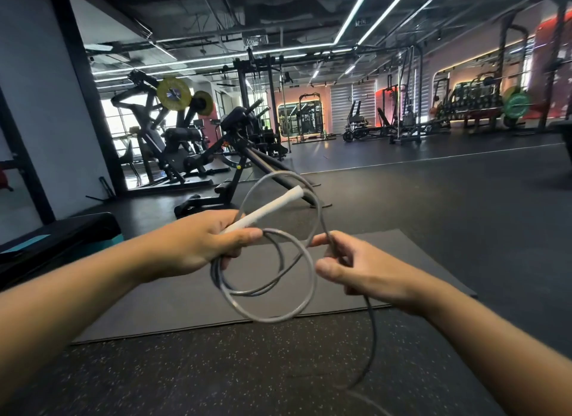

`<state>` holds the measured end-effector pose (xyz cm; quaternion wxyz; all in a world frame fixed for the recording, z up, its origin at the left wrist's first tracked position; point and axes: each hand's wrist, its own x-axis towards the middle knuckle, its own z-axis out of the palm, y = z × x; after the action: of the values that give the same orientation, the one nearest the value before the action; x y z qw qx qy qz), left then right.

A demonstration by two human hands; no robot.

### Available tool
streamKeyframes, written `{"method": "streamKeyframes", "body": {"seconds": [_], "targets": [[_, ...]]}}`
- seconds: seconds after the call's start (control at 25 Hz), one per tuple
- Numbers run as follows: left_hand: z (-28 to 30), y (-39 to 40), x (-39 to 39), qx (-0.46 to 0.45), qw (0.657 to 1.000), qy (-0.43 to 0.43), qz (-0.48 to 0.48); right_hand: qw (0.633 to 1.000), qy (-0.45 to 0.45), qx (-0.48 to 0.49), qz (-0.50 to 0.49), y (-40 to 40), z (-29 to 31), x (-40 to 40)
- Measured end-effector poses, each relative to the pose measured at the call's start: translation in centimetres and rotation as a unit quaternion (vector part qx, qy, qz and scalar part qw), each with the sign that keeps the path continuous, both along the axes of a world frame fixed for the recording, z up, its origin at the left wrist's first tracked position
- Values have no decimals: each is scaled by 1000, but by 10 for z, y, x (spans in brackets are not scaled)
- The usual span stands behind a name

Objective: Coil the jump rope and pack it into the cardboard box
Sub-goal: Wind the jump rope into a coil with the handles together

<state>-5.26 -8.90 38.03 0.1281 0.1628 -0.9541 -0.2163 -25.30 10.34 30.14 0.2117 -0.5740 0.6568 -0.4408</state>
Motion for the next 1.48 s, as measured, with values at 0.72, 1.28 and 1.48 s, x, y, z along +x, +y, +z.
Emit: {"method": "streamKeyframes", "body": {"seconds": [0.72, 1.28, 1.48], "targets": [[-27, 18, -19, -14, 988, 144, 49, 935, -344, -58, 59, -15, -4, 19], [-44, 18, -11, -65, 982, 142, 102, 932, -334, 13, 143, -7, 9, 1], [-46, 16, -1, -1, 997, 59, 45, 918, -366, 23, 150, 0, 8, -4]]}}
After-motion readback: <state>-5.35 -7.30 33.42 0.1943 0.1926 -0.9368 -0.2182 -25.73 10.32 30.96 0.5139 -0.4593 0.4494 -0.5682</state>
